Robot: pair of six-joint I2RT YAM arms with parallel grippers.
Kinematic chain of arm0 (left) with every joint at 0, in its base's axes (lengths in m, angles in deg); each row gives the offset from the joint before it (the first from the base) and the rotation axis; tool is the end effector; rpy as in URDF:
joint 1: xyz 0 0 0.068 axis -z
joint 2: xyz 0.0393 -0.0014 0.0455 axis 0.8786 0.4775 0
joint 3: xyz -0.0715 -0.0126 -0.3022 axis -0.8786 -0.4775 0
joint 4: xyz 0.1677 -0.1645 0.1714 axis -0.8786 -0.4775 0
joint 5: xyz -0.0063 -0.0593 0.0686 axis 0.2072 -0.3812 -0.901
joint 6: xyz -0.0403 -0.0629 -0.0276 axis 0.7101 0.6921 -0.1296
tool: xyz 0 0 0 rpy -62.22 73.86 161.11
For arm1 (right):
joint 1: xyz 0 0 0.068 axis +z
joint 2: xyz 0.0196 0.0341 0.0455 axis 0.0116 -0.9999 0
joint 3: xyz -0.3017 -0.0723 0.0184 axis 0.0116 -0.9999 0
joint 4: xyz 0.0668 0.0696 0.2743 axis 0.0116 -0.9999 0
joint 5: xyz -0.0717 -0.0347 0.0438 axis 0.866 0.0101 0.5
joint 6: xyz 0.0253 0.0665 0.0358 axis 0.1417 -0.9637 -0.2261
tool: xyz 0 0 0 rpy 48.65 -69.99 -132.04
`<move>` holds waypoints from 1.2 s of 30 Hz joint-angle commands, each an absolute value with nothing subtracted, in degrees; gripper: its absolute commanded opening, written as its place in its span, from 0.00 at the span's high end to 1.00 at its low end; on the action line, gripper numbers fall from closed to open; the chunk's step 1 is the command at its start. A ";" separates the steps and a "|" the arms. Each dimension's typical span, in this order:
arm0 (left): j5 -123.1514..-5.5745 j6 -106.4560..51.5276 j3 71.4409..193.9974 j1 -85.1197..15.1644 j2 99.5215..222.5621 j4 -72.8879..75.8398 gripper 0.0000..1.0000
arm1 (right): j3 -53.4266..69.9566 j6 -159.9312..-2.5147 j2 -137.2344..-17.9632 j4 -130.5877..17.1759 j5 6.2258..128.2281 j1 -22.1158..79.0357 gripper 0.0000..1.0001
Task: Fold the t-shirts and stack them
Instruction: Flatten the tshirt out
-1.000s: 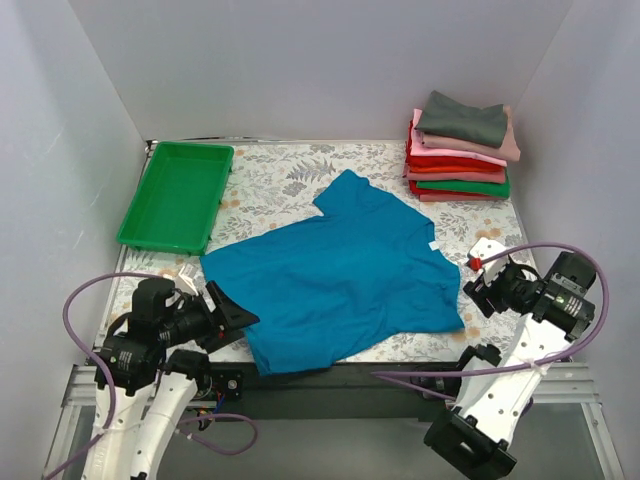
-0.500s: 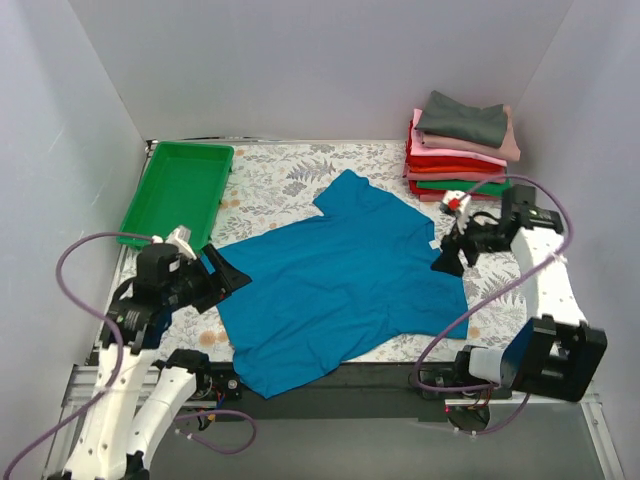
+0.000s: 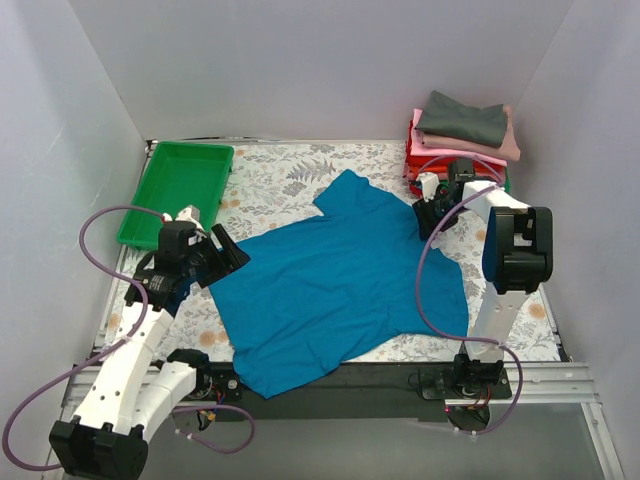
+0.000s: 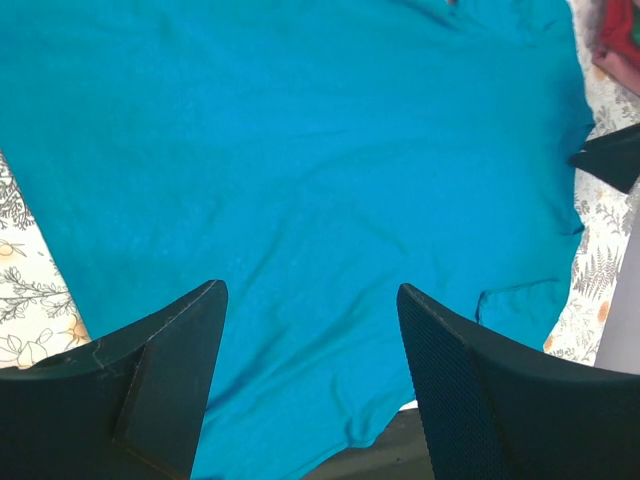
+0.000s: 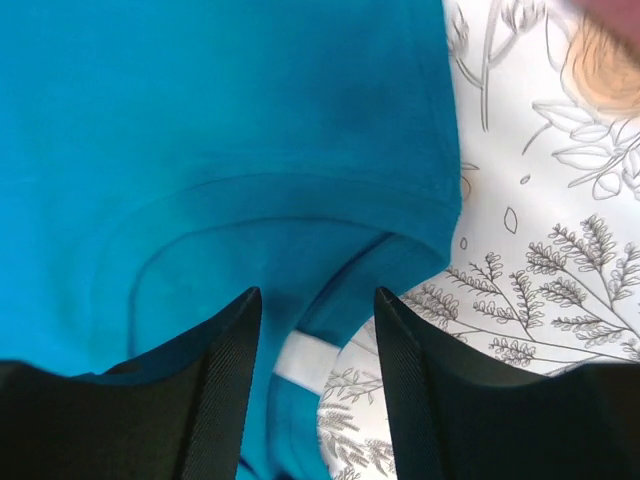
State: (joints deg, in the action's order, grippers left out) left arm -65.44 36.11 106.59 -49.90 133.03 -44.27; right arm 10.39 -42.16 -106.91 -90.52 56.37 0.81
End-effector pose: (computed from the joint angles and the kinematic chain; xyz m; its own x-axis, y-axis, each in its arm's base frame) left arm 0.1871 -0.0471 0.2896 -0.4537 -0.8860 -0.0957 -0.5963 0.3817 -0.7062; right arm 0.4440 0.0332 0.1713 -0.6995 -0.5242 -0.4857 -0.6163 0.7865 0.0389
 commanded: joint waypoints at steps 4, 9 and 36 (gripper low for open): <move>-66.56 34.69 108.63 -49.96 130.20 -44.04 0.32 | 10.25 -47.43 -109.37 -87.66 63.00 0.92 0.65; -66.12 35.93 106.69 -49.96 130.02 -44.13 0.32 | 4.10 -44.88 -104.81 -89.42 63.62 0.13 0.99; -51.37 30.22 106.86 -49.96 144.33 -31.83 0.33 | -11.04 -22.73 -82.56 -104.09 55.10 -25.80 0.52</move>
